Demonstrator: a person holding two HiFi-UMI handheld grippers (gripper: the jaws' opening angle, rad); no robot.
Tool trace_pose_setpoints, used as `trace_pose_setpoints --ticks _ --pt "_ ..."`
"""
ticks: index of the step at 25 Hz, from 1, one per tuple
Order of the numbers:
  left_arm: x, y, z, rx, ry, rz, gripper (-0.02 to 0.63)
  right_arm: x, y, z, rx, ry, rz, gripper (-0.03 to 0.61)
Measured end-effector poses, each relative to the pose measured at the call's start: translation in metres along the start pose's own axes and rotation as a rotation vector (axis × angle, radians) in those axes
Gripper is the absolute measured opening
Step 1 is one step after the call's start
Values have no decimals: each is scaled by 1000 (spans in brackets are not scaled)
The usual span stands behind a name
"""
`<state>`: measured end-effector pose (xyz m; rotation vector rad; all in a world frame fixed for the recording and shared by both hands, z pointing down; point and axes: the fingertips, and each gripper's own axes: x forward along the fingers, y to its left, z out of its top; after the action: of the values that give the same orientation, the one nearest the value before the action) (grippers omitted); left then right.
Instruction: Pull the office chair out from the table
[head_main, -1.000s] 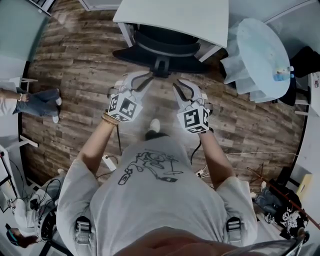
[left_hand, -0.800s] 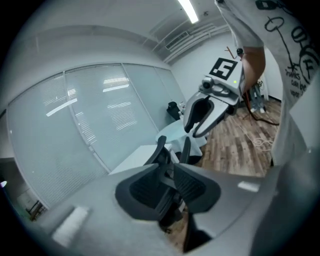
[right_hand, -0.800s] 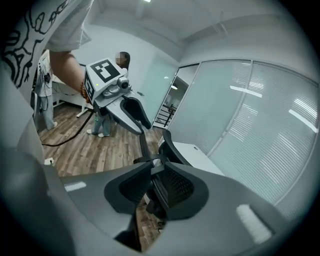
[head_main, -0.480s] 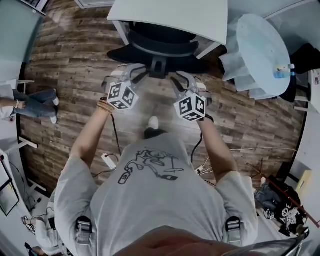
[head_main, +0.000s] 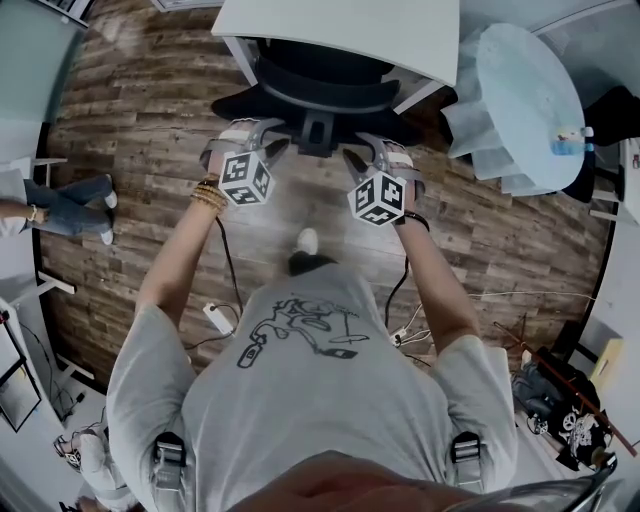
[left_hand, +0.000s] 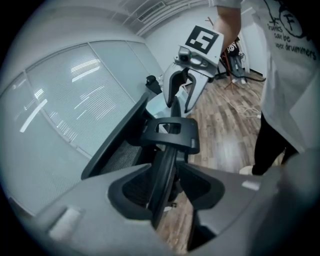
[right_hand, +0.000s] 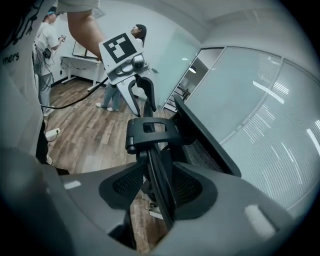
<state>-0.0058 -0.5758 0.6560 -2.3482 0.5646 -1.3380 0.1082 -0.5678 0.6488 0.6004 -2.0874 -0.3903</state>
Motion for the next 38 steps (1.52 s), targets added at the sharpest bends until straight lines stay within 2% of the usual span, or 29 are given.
trace_pose_setpoints --ticks 6,7,9,12,31,38 --pt "17 -2 -16 56 58 -32 162 18 1 -15 -44 49 -7 187" --pt "19 -2 -19 69 69 -34 138 21 1 -17 -59 56 -9 187" --pt "22 -2 -20 87 81 -38 112 24 2 -21 -91 67 -9 119" --pt "23 -3 -21 102 90 -46 106 25 3 -22 -109 73 5 112" --pt "19 -12 -19 137 131 -64 98 20 12 -24 -102 116 9 106" --pt "10 -28 -21 142 134 -74 97 10 28 -21 -87 106 13 106"
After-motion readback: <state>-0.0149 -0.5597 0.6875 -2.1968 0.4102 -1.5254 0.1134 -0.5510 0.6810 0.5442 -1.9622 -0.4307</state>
